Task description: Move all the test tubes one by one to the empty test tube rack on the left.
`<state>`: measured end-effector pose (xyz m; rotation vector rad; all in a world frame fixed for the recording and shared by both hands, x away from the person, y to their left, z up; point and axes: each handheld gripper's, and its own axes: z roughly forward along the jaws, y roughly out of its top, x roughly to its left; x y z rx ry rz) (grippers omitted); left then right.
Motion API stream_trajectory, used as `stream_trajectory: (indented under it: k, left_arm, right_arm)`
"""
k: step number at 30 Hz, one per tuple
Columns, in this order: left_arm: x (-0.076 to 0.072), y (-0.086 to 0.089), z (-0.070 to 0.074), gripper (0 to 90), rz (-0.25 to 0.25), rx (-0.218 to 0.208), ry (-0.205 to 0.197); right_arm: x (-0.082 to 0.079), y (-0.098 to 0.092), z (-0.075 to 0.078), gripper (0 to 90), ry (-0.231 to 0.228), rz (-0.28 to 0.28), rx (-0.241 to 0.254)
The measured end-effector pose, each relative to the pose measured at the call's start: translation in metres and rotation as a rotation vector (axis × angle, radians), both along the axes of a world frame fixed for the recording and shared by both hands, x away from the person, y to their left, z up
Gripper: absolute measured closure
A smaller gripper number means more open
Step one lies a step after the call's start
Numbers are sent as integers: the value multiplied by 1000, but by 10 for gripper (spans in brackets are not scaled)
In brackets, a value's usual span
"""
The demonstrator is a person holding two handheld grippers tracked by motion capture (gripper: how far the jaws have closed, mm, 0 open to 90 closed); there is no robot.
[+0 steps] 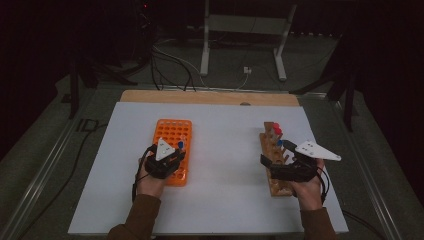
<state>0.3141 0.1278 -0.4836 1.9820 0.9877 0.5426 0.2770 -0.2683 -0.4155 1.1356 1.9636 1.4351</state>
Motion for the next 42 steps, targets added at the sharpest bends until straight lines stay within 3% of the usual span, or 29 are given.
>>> stream_trajectory:
  k: [7, 15, 18, 21, 31, 35, 38, 40, 42]
  left_arm:
    - [3, -3, -3, 781, -2, 48, 45]
    - [4, -4, -3, 774, 5, 40, 56]
    - [3, -2, -4, 734, 10, 31, 57]
    - [1, 1, -4, 661, 12, 0, 59]
    - [-18, 31, 11, 451, 16, -218, 17]
    - [-27, 39, 16, 302, 70, -268, -5]
    - [-29, 41, 19, 185, 96, -267, -17]
    - [-30, 41, 20, 159, 97, -257, -28]
    - [-30, 40, 21, 75, 104, -237, -32]
  right_arm:
    - [0, 1, 0, 3, -1, 5, -3]
    - [0, 2, -1, 3, -2, 9, -5]
    - [0, 1, 0, 3, -3, 8, -5]
    - [0, 0, 0, 3, -1, 4, 1]
    - [1, -2, -1, 3, 3, -2, 0]
    - [3, -4, -3, 3, 11, -2, 4]
    - [5, -6, -6, 4, 25, -11, -8]
    - [7, -8, -8, 31, 28, -26, -23]
    - [10, -10, -9, 62, 25, -44, -62]
